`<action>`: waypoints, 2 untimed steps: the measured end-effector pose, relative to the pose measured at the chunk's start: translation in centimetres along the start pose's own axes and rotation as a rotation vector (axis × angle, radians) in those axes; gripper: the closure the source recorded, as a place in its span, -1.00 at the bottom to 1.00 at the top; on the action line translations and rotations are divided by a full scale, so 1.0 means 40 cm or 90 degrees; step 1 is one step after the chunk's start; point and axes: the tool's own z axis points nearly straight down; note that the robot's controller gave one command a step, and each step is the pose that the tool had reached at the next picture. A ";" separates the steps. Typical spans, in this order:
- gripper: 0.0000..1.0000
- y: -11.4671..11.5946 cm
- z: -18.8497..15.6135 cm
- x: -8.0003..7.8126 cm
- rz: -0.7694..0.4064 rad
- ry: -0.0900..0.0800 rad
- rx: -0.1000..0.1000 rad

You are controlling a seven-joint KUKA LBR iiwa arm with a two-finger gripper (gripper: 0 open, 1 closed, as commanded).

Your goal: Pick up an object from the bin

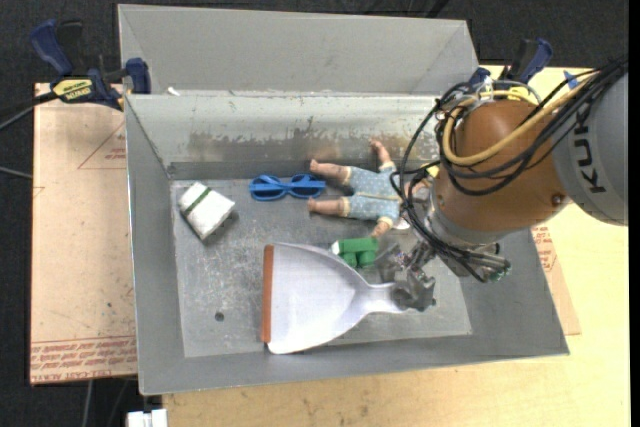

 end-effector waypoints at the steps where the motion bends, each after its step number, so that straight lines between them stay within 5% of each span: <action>1: 1.00 -0.003 -0.104 -0.003 0.023 0.004 -0.003; 2: 1.00 0.013 -0.259 -0.024 0.034 0.001 -0.001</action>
Offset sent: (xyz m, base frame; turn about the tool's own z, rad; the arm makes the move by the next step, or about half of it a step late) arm 0.0041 0.0220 0.1646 0.0630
